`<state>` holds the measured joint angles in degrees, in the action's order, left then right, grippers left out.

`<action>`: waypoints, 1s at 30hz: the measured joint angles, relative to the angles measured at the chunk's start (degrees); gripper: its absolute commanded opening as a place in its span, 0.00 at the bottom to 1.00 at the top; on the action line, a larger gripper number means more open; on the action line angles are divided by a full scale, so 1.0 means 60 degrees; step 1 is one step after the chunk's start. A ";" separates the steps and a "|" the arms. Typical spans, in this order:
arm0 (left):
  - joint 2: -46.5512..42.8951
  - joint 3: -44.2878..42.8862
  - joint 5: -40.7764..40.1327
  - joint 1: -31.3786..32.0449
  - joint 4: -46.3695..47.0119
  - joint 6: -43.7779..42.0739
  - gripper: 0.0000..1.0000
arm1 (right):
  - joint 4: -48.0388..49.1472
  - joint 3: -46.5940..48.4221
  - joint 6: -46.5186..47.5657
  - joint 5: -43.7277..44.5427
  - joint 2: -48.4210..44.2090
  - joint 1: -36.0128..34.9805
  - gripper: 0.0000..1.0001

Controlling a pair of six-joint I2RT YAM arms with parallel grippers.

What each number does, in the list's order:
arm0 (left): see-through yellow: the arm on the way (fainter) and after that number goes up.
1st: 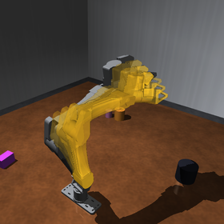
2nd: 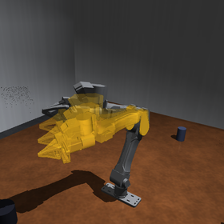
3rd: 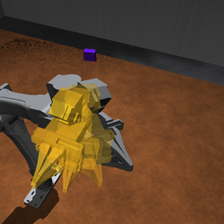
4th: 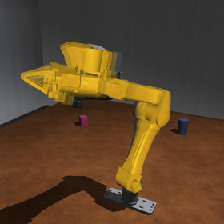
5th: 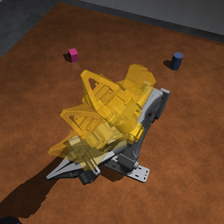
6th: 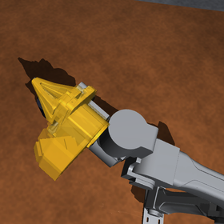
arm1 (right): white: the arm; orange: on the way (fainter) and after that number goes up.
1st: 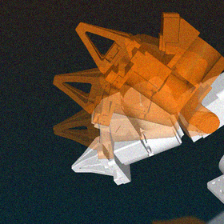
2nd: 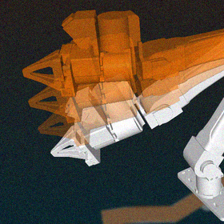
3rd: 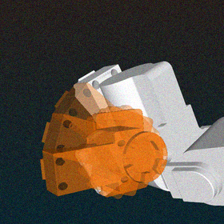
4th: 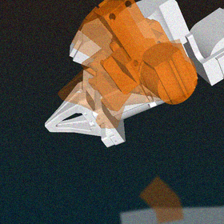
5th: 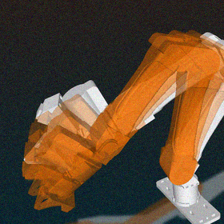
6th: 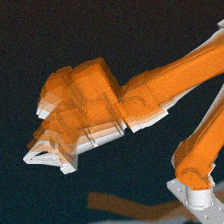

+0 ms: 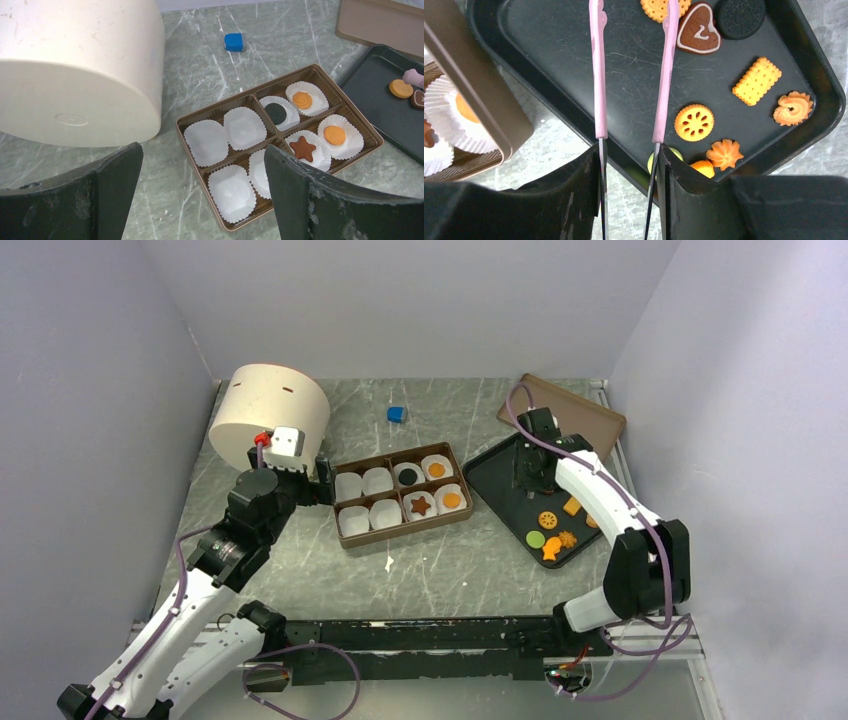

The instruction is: Pack the cookies

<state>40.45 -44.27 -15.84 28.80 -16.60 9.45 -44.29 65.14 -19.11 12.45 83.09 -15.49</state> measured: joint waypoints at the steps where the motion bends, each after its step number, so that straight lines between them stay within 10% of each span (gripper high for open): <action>1: 0.0000 0.0000 0.0000 0.0000 0.0004 0.0000 0.96 | 0.0036 -0.0018 0.0000 0.0004 0.0062 0.0036 0.45; 30: -0.0004 0.0000 0.0022 0.0000 0.0004 -0.0069 0.96 | 0.1494 -0.0495 0.0157 -0.0299 0.1810 0.1086 0.46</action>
<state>40.42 -44.27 -15.70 28.80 -16.58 9.04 -35.33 62.17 -18.17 10.66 93.95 -8.97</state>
